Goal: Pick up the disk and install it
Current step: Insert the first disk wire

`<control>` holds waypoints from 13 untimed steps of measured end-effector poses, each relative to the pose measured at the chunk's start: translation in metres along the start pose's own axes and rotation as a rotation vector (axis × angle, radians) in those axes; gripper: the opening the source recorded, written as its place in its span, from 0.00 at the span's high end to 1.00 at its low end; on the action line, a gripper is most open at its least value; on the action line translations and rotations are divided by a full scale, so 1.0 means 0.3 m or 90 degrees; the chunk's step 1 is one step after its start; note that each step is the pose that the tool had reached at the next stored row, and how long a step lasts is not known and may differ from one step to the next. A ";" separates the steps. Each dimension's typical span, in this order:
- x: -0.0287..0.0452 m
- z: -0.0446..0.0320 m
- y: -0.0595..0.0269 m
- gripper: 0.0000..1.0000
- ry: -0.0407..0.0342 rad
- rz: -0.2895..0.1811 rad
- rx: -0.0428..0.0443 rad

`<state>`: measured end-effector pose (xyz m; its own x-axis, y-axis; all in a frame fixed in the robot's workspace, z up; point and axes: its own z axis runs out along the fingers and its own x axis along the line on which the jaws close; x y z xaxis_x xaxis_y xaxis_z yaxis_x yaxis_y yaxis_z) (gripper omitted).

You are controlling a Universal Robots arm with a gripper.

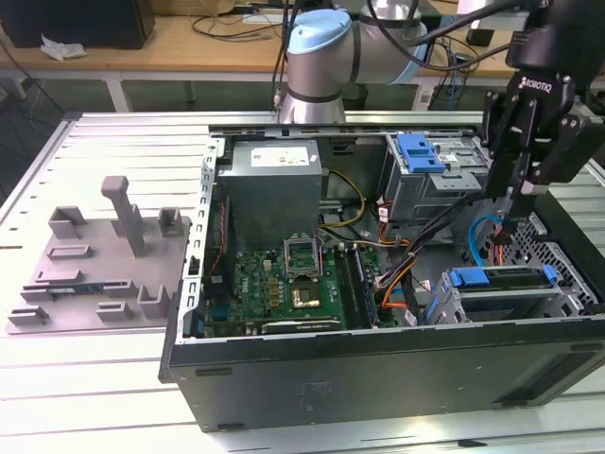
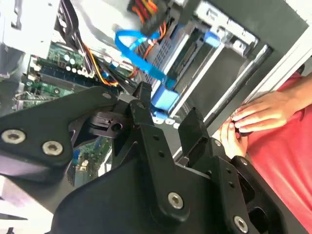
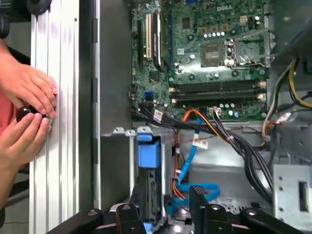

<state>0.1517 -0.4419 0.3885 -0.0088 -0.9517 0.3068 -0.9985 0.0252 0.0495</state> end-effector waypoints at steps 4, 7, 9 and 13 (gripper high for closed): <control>-0.029 -0.003 -0.081 0.50 0.0021 -0.003 -0.0037; -0.033 0.002 -0.105 0.50 0.0044 0.008 -0.0074; -0.035 0.008 -0.108 0.50 0.0049 0.024 -0.0128; -0.039 0.020 -0.112 0.50 0.0053 0.059 -0.0240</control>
<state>0.1851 -0.4335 0.3774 -0.1006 -0.9422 0.3196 -0.9906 0.1249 0.0562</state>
